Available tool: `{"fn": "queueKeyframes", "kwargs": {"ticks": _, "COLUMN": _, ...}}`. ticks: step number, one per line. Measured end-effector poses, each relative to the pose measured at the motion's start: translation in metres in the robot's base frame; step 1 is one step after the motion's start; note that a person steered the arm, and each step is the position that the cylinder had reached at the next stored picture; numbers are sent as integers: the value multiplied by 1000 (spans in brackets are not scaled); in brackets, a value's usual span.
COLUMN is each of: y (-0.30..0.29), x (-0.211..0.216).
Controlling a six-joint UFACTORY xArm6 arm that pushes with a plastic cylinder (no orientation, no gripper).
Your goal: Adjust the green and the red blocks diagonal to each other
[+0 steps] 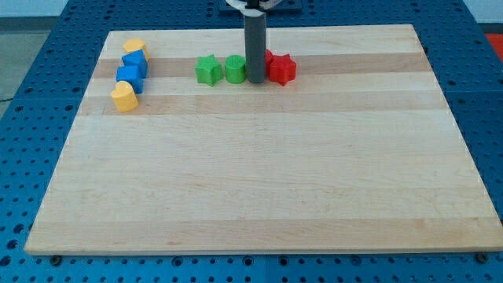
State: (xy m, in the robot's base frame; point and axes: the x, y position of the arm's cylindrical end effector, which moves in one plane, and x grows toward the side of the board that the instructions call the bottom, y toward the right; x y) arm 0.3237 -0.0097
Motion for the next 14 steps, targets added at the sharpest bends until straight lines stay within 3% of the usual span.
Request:
{"fn": "queueKeyframes", "kwargs": {"ticks": 3, "y": -34, "x": -9}}
{"fn": "queueKeyframes", "kwargs": {"ticks": 4, "y": -28, "x": -55}}
{"fn": "queueKeyframes", "kwargs": {"ticks": 5, "y": -19, "x": -70}}
{"fn": "queueKeyframes", "kwargs": {"ticks": 7, "y": 44, "x": -11}}
{"fn": "queueKeyframes", "kwargs": {"ticks": 8, "y": 57, "x": 0}}
{"fn": "queueKeyframes", "kwargs": {"ticks": 10, "y": -15, "x": -15}}
{"fn": "queueKeyframes", "kwargs": {"ticks": 11, "y": -30, "x": 46}}
{"fn": "queueKeyframes", "kwargs": {"ticks": 14, "y": -160, "x": 92}}
